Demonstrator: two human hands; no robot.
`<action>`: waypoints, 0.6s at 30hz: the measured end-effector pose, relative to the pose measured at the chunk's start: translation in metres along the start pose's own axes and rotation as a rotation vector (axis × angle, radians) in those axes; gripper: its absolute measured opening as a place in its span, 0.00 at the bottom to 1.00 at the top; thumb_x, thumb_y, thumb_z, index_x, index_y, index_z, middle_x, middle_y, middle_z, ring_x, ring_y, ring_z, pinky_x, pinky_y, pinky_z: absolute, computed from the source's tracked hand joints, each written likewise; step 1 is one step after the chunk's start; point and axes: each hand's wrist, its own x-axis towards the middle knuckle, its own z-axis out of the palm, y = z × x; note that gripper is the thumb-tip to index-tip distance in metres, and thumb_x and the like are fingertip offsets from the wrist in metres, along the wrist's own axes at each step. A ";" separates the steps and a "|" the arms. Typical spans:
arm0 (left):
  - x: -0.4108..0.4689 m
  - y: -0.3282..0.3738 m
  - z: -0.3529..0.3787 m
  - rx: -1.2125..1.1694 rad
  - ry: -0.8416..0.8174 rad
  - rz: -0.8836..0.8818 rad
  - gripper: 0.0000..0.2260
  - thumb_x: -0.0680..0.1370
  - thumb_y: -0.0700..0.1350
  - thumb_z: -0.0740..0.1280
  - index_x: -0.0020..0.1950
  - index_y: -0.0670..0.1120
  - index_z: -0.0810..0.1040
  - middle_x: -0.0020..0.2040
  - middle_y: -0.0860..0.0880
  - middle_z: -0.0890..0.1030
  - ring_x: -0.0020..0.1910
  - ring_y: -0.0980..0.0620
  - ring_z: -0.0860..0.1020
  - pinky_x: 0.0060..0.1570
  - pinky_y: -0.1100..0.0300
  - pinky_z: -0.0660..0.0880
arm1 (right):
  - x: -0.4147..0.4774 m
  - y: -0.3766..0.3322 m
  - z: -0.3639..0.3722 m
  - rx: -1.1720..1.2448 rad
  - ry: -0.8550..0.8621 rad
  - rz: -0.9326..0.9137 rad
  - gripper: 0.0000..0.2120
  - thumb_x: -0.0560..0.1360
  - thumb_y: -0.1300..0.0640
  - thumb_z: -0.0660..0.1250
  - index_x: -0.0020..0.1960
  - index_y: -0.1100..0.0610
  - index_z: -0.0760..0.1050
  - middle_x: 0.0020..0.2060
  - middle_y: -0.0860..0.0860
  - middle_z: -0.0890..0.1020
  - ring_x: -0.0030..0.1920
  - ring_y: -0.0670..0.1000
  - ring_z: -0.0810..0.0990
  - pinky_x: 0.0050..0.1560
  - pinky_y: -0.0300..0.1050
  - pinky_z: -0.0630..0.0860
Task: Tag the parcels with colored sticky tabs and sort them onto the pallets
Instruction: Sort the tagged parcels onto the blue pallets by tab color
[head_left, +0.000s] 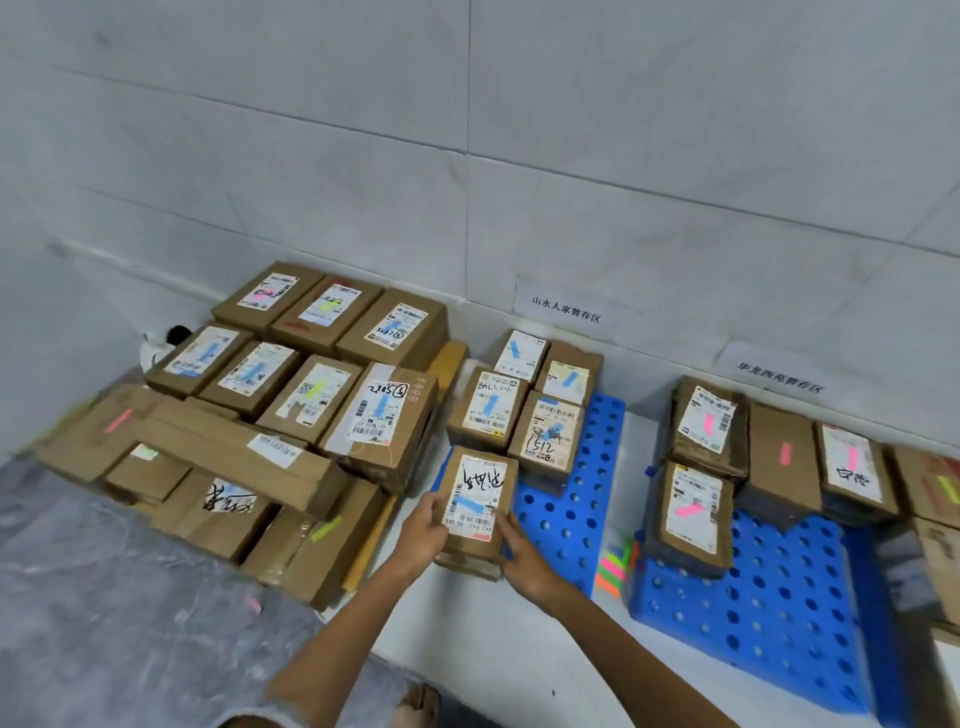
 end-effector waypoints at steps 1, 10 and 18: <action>0.009 0.002 -0.006 0.022 -0.029 0.019 0.18 0.76 0.30 0.59 0.64 0.43 0.68 0.60 0.45 0.76 0.59 0.49 0.75 0.51 0.61 0.76 | 0.007 -0.004 0.004 0.034 0.012 0.002 0.29 0.78 0.72 0.55 0.75 0.61 0.48 0.72 0.50 0.54 0.74 0.49 0.54 0.64 0.26 0.61; 0.032 0.041 -0.065 0.184 -0.163 0.337 0.18 0.78 0.37 0.63 0.66 0.46 0.68 0.64 0.53 0.70 0.61 0.58 0.70 0.51 0.71 0.70 | 0.048 -0.014 0.029 -0.430 0.355 0.108 0.28 0.78 0.61 0.59 0.75 0.53 0.55 0.72 0.57 0.61 0.71 0.59 0.61 0.70 0.53 0.64; 0.059 0.001 -0.257 -0.030 0.767 0.328 0.17 0.76 0.32 0.61 0.64 0.43 0.69 0.62 0.45 0.71 0.64 0.49 0.69 0.61 0.59 0.68 | 0.079 -0.129 0.096 -0.090 0.334 -0.055 0.13 0.79 0.61 0.58 0.63 0.58 0.71 0.55 0.53 0.77 0.55 0.52 0.77 0.50 0.38 0.69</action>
